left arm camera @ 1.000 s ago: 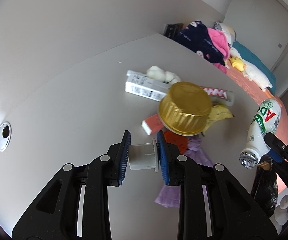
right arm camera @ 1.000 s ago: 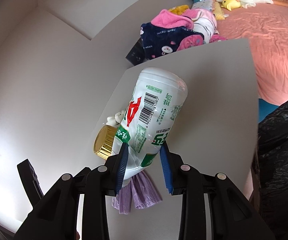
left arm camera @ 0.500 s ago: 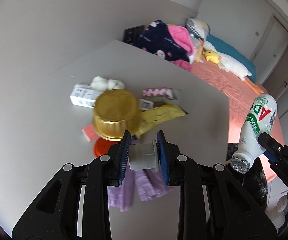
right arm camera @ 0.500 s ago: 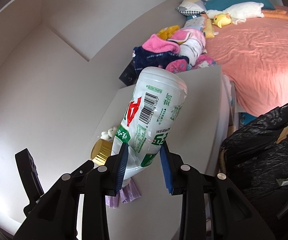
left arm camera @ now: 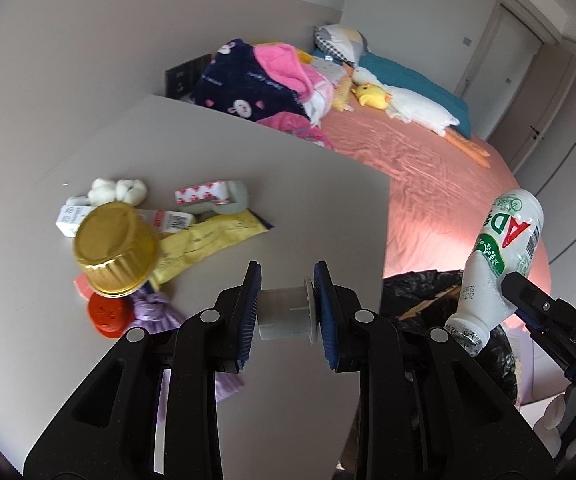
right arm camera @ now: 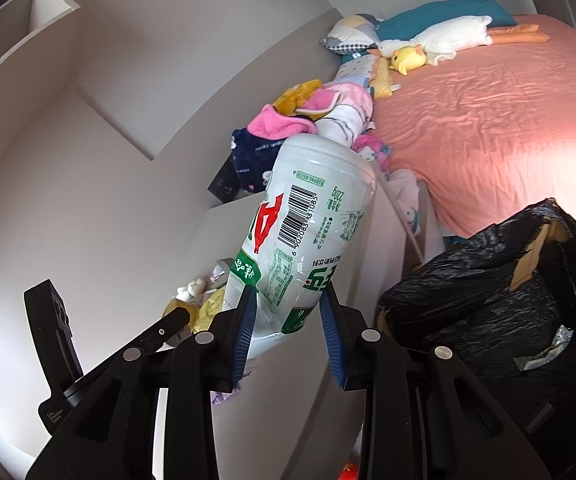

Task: Collect trash
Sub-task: 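Carry the white cup with the left tool while the right tool carries the bottle to the bag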

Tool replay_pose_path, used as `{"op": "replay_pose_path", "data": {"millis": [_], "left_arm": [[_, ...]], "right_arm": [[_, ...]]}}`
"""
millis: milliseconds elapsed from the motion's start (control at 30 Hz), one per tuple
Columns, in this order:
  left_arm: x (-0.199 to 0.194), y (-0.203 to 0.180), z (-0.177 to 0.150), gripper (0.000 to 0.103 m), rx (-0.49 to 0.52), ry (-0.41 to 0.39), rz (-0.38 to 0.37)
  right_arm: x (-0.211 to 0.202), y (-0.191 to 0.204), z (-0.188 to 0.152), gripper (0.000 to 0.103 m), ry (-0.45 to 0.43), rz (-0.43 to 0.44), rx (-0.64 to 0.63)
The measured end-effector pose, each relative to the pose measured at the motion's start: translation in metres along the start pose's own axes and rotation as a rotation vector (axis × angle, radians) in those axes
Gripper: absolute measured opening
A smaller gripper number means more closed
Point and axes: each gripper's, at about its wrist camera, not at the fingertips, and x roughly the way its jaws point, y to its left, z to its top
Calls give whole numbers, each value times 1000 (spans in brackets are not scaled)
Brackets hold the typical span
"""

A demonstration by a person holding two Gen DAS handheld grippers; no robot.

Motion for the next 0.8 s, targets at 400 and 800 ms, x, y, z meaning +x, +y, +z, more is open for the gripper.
{"op": "replay_pose_path", "data": {"millis": [400, 800], "left_arm": [[16, -70, 8, 27, 107, 14, -95], [33, -138, 7, 27, 246, 67, -208]], "right_arm": [[-44, -40, 8, 35, -85, -78, 44], [-83, -74, 12, 35, -160, -183, 75]]}}
